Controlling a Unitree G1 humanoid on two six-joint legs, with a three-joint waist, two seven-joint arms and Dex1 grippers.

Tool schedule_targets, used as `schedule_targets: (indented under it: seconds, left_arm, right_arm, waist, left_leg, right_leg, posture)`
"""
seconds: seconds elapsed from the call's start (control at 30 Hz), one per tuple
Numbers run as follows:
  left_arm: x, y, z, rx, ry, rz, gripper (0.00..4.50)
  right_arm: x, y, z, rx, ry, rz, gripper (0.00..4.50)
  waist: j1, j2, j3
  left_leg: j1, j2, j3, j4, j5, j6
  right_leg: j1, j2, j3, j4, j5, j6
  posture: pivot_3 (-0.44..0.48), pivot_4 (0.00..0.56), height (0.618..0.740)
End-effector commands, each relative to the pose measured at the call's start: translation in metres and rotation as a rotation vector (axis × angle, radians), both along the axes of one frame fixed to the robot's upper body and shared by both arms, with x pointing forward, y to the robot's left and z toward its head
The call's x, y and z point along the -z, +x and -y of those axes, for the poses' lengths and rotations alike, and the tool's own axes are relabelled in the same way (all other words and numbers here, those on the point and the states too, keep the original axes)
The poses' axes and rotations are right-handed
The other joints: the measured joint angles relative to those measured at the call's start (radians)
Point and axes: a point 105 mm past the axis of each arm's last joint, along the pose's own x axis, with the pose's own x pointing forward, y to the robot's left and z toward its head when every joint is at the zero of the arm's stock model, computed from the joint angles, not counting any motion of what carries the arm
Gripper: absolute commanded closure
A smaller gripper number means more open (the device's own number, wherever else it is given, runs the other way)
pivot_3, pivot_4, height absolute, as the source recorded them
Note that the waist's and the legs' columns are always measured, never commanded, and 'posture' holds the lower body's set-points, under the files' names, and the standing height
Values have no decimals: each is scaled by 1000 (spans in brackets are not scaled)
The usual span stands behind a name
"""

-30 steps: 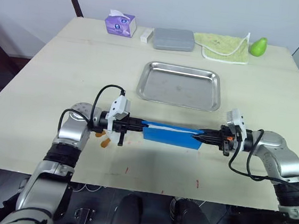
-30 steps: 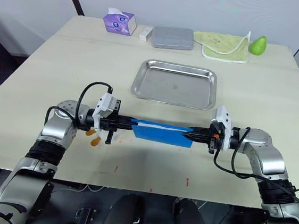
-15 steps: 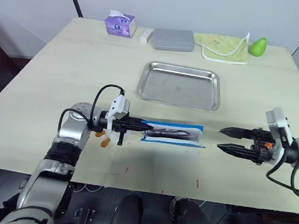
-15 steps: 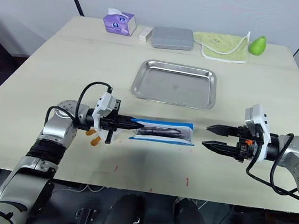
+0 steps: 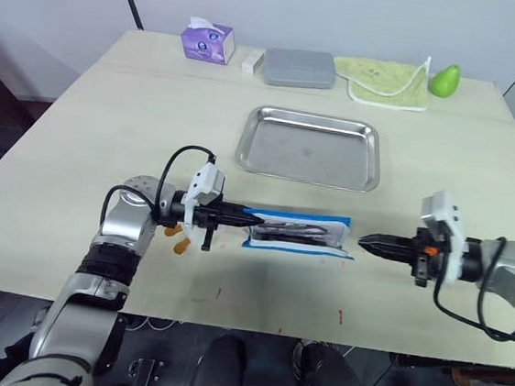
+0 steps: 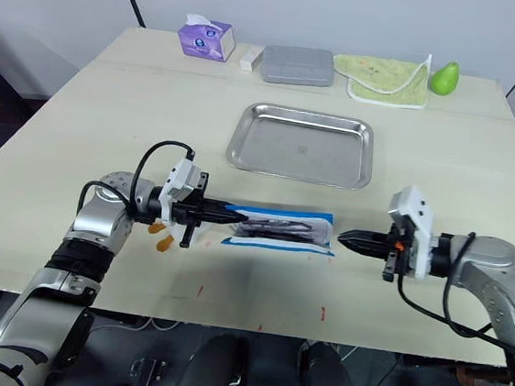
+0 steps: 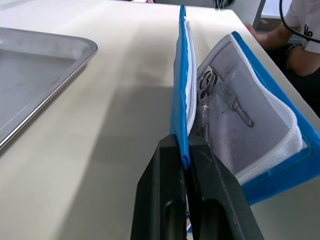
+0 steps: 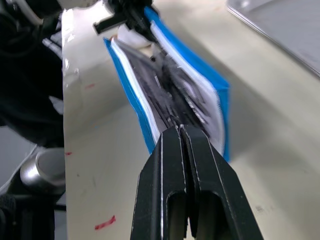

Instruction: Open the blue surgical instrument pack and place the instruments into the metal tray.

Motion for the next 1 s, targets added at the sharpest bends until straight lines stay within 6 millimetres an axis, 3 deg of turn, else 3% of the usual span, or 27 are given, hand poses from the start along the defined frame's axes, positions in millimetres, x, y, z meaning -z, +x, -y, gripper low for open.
schedule_targets:
  seconds: [0.03, 0.53, 0.7, 1.0]
  left_arm:
    - [-2, -1, -2, 15, 17, 13, 4500]
    - [3, 17, 1, -70, 72, 33, 4500]
    - [11, 35, 10, -127, 124, 32, 4500]
    - [23, 52, 22, -144, 226, 67, 4500]
  right_arm:
    - [0, 4, -3, -15, -11, 35, 4462]
    - [42, -23, -27, -164, -152, 9, 4462]
    - [64, -29, -25, -171, -229, 12, 4462]
    - [81, -30, -21, -166, -282, 13, 4462]
  waist:
    - [1, 0, 0]
    - [1, 0, 0]
    - [4, 0, 0]
    - [8, -1, -1]
  left_leg:
    - [0, 0, 0, 0, 0, 0]
    - [0, 0, 0, 0, 0, 0]
    - [0, 0, -1, 1, 0, 0]
    - [0, -1, -1, 1, 0, 0]
  right_leg:
    - [0, 0, 0, 0, 0, 0]
    - [0, 0, 0, 0, 0, 0]
    - [0, 0, -1, 0, 0, 0]
    - [1, 0, -1, 0, 0, 0]
  posture:
    - [0, 150, 740]
    - [0, 150, 740]
    - [0, 150, 740]
    - [0, 150, 740]
